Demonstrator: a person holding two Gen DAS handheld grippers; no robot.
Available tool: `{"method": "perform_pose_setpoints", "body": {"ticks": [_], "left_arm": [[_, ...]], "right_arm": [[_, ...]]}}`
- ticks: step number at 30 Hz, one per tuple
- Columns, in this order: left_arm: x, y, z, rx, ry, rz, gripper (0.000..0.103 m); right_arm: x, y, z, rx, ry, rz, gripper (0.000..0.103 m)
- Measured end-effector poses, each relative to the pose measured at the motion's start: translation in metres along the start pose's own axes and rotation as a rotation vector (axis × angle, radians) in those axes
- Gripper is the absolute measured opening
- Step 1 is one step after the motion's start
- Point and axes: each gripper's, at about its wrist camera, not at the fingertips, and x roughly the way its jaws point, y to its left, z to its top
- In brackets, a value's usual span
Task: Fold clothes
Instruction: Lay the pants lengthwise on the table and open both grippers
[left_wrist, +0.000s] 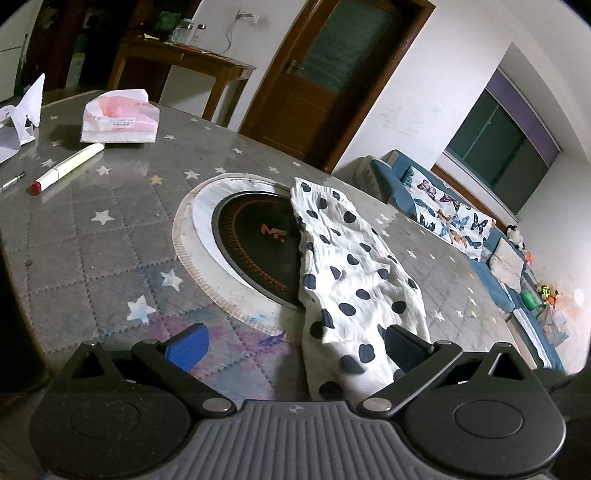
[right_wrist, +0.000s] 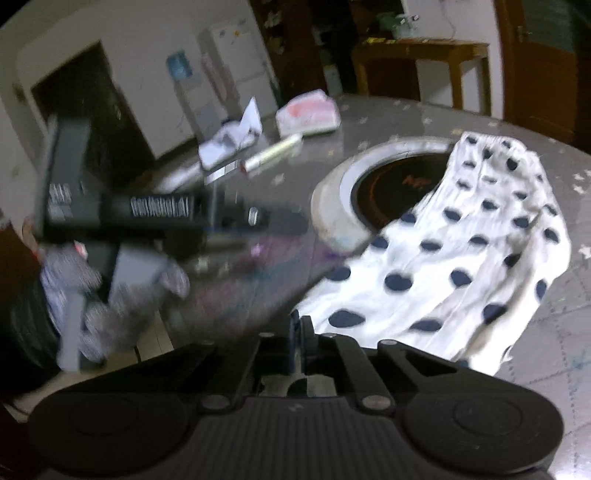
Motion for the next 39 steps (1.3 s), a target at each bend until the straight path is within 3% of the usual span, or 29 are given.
{"method": "perform_pose_setpoints", "body": {"ticks": [5,12,19,22,26,30,32,35,37,39], "left_arm": [[0.002,0.002,0.000,-0.017,0.001,-0.003,0.103],[0.002,-0.002,0.000,-0.015,0.007,-0.013,0.103],[0.001,-0.010,0.002,-0.010,0.001,-0.069,0.103],[0.002,-0.020,-0.001,0.014,0.012,-0.114,0.103],[0.011,-0.022,0.000,0.019,0.025,-0.101,0.103],[0.014,-0.020,0.001,-0.001,0.027,-0.083,0.103],[0.014,-0.019,0.001,-0.002,0.028,-0.077,0.103],[0.012,-0.016,0.000,-0.005,0.029,-0.066,0.103],[0.010,-0.014,0.000,-0.007,0.028,-0.060,0.103],[0.009,-0.012,0.000,-0.012,0.026,-0.058,0.103]], "right_arm": [[0.001,0.000,0.006,0.020,-0.050,0.026,0.002],[0.039,-0.007,-0.011,0.071,-0.028,0.032,0.003],[-0.005,-0.017,-0.010,0.065,-0.061,-0.005,0.011],[-0.015,-0.025,-0.017,0.084,-0.031,-0.025,0.012],[-0.021,-0.013,-0.026,0.037,0.026,0.020,0.014],[-0.010,0.003,-0.024,0.016,0.020,0.074,0.035],[0.003,0.007,-0.022,0.007,0.028,0.079,0.035],[0.025,0.011,-0.022,-0.002,0.063,0.037,0.030],[0.029,0.011,-0.022,-0.004,0.061,0.018,0.004],[0.022,0.011,-0.020,0.001,0.031,0.014,0.002]]}}
